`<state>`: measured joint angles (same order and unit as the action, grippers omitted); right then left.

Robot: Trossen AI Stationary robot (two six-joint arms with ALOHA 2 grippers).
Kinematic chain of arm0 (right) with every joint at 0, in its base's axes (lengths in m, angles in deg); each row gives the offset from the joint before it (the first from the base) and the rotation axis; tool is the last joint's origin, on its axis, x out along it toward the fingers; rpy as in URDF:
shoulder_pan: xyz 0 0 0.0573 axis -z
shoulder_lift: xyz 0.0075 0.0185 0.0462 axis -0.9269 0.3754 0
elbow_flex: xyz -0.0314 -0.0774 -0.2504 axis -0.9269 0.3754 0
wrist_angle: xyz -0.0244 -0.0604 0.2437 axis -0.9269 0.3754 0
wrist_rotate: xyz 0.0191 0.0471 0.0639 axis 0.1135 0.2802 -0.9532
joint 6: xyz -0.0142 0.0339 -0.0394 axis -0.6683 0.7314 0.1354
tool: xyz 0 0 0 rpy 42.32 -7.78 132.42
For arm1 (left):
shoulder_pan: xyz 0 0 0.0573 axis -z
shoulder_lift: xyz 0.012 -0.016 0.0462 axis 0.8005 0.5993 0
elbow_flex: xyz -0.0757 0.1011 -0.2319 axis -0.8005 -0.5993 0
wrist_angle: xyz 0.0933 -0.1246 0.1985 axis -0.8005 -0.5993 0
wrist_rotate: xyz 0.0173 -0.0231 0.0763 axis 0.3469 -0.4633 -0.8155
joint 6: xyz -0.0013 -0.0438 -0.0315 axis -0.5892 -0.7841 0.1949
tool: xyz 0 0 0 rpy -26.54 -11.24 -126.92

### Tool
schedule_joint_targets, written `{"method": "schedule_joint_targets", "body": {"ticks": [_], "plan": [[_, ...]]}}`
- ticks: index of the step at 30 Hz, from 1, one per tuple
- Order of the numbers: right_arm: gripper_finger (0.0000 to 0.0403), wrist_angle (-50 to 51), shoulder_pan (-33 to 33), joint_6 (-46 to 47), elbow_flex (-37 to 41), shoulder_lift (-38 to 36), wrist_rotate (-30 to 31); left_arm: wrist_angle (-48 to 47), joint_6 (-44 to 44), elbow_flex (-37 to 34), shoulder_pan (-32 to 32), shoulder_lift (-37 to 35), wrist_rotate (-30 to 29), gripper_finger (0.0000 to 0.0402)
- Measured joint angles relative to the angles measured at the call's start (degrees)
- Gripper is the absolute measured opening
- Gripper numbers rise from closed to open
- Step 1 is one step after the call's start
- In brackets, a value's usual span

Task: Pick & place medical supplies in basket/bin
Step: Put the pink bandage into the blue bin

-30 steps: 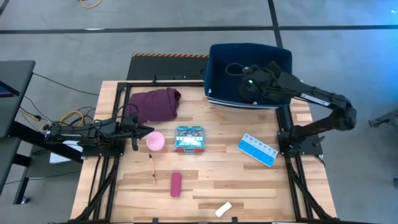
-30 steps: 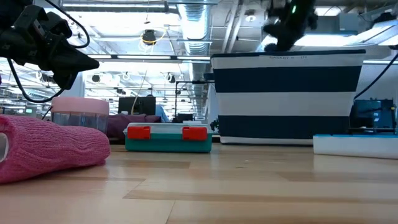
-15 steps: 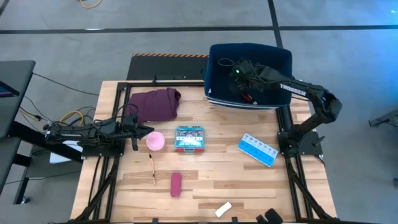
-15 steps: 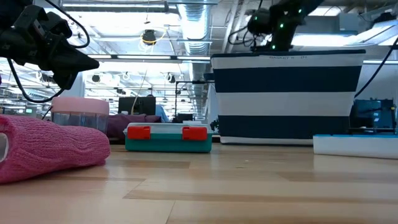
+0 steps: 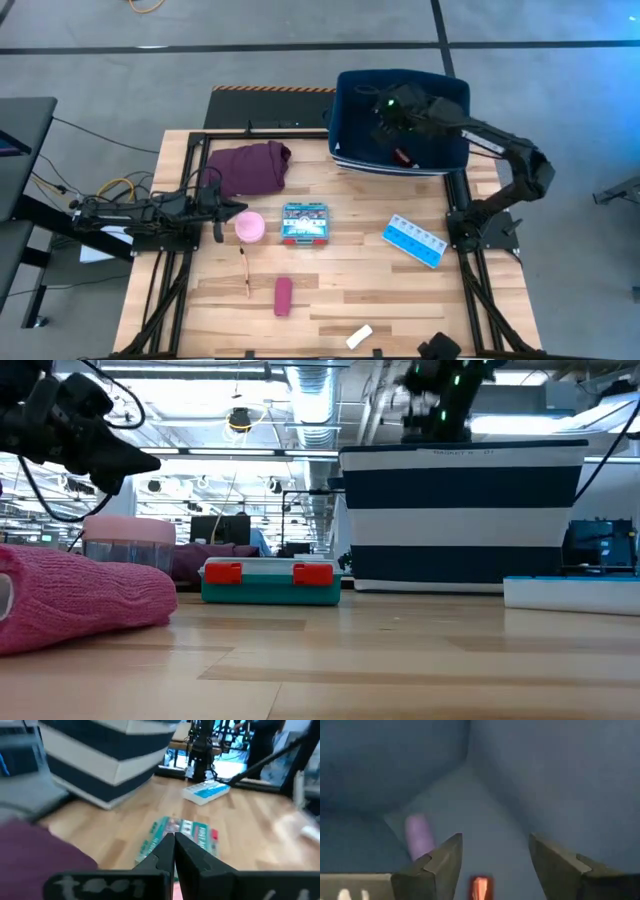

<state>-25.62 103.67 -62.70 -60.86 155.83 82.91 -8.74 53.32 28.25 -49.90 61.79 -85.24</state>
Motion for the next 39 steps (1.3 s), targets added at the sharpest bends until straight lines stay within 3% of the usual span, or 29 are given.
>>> {"method": "schedule_joint_targets", "body": {"ticks": [3,7,12,15,20,23,31,39], "plan": [[0.0215,0.0,-1.3,-0.5,-4.9,-3.6,0.0,4.8,-0.9,-0.5,0.0,0.0,-0.5,0.0000],[0.0205,1.2,-5.2,-0.5,-10.3,-9.9,-0.1,18.2,-4.1,-0.3,0.0,0.0,-1.9,0.0000],[0.0195,1.5,-13.8,0.3,-12.2,-19.1,-3.0,39.6,-1.8,-0.2,-0.1,0.0,-11.0,0.0000],[0.0191,2.9,-19.9,4.0,-11.2,-23.3,-7.9,47.2,-2.8,0.9,-0.1,0.0,-8.3,0.0000],[0.0186,9.4,-29.9,9.8,-9.5,-26.7,-10.7,47.1,-6.1,6.6,-0.1,2.3,-5.9,0.0000],[0.0183,11.0,-34.3,14.9,-7.3,-27.8,-10.3,47.0,-7.1,11.1,-0.1,7.4,-1.5,0.0000],[0.0174,10.6,-42.3,21.4,0.7,-27.0,-5.8,44.6,-8.0,33.1,0.1,32.3,8.7,0.0000],[0.0162,10.3,-52.9,29.9,7.0,-23.1,-5.7,25.7,-6.5,51.3,5.1,56.3,8.1,0.0000]]}}
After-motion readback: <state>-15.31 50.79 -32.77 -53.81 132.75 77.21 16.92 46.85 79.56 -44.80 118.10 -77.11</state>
